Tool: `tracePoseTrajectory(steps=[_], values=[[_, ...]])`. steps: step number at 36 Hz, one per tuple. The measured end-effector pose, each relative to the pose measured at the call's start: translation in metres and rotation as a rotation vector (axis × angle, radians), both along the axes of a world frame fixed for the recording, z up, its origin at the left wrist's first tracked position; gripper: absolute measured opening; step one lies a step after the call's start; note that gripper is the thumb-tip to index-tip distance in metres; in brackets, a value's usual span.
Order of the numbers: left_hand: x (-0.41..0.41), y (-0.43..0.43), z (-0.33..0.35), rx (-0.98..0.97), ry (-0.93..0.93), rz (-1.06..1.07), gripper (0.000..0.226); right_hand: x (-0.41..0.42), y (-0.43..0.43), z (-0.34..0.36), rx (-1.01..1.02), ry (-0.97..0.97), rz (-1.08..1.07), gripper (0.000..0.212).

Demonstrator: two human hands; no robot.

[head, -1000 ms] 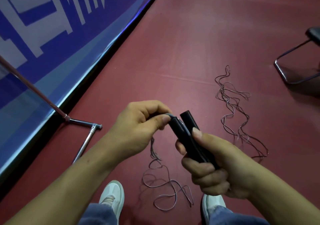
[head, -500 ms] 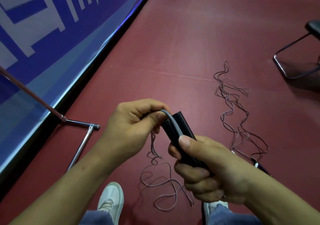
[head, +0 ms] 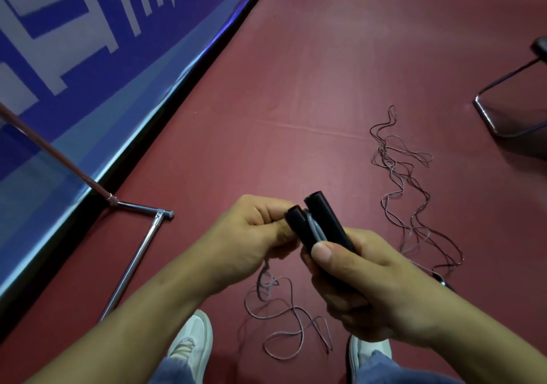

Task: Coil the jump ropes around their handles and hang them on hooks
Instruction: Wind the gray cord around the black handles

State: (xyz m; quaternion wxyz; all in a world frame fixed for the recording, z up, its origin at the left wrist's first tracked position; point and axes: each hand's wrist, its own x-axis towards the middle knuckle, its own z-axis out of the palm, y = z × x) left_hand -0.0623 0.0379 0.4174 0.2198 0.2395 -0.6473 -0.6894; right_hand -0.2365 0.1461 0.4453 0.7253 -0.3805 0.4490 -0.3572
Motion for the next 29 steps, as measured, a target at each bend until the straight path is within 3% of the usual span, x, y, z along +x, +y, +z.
tracePoseTrajectory(steps=[4,8,10,16,19,21,26,29], values=[[0.007,-0.006,-0.001,-0.06,-0.083,0.047,0.029,-0.005,-0.002,-0.002,-0.073,0.161,-0.044,0.026],[0.014,-0.009,-0.003,-0.164,-0.226,0.087,0.028,-0.013,-0.005,-0.013,-0.314,0.603,-0.042,0.027],[0.012,-0.005,-0.003,-0.121,-0.259,0.093,0.029,-0.016,-0.005,-0.017,-0.396,0.739,-0.037,0.026],[-0.004,0.018,0.0,0.139,-0.289,0.018,0.029,-0.012,-0.003,-0.02,-0.454,0.789,-0.107,0.022],[-0.007,0.02,0.005,0.183,-0.312,0.019,0.031,-0.014,-0.004,-0.022,-0.449,0.819,-0.134,0.025],[-0.008,0.019,0.009,0.176,-0.383,0.027,0.031,-0.013,-0.005,-0.028,-0.44,0.94,-0.138,0.024],[-0.006,0.018,0.014,-0.132,-0.722,-0.053,0.025,-0.025,-0.014,-0.042,-0.284,1.273,-0.08,0.032],[-0.002,0.016,0.018,-0.29,-0.774,-0.098,0.028,-0.032,-0.016,-0.046,-0.218,1.403,0.011,0.034]])
